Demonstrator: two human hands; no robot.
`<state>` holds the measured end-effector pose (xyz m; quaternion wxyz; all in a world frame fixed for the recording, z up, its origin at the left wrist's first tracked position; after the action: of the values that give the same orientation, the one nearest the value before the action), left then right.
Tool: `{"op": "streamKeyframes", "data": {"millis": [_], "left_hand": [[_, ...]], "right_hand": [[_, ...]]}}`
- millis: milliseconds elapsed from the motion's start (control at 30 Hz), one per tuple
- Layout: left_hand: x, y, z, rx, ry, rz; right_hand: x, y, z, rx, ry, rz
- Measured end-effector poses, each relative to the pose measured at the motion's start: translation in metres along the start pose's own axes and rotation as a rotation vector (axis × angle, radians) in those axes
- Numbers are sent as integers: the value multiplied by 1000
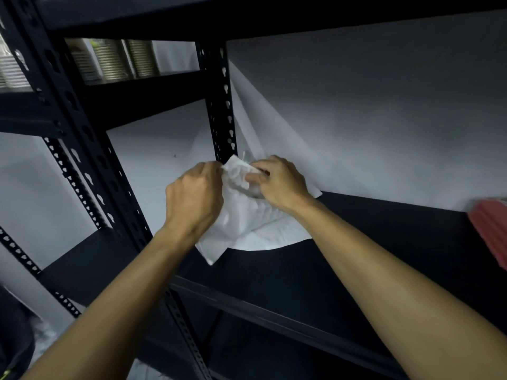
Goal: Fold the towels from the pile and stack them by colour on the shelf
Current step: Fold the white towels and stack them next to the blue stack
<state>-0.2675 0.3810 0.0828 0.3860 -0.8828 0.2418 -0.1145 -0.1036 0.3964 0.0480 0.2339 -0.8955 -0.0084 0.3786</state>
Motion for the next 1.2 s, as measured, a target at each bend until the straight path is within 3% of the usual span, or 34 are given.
{"op": "streamKeyframes", "data": {"millis": [100, 200, 267, 333, 400, 467, 533, 633, 800, 967, 1200], "left_hand": [[-9, -19, -24, 67, 78, -127], [-22, -31, -43, 77, 219, -312], [-24, -33, -47, 63, 386, -420], [-19, -30, -43, 15, 525, -532], [-8, -24, -34, -65, 614, -647], [11, -18, -24, -159, 676, -699], [30, -14, -13, -247, 771, -716], [51, -12, -4, -353, 866, -643], [78, -2, -14, -378, 579, -256], [107, 36, 23, -661, 569, -44], [110, 39, 17, -526, 635, -71]], "right_hand": [[0, 1, -22, 96, -31, 3], [-6, 33, -44, 250, -225, -55], [-14, 59, -40, 186, -387, -91], [-30, 80, -24, 11, -512, -123], [-47, 93, -11, -121, -487, -139], [-44, 99, -10, -71, -410, -38], [-24, 103, -26, 96, -478, 80], [10, 114, -49, 199, -620, 200], [48, 144, -67, 198, -842, 364], [66, 171, -67, 138, -1130, 461], [77, 192, -77, 175, -1330, 452]]}}
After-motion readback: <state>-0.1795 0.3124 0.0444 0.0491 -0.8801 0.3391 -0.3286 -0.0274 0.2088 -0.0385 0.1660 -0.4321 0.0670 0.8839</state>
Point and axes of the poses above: each hand's wrist, its own y-axis away from the middle knuckle, its own z-axis out of the palm, x = y × z, the point moved 9 cm from there along -y, towards the middle knuckle, and after that the axes turned 7 degrees about -y, right-handed, at the moved point
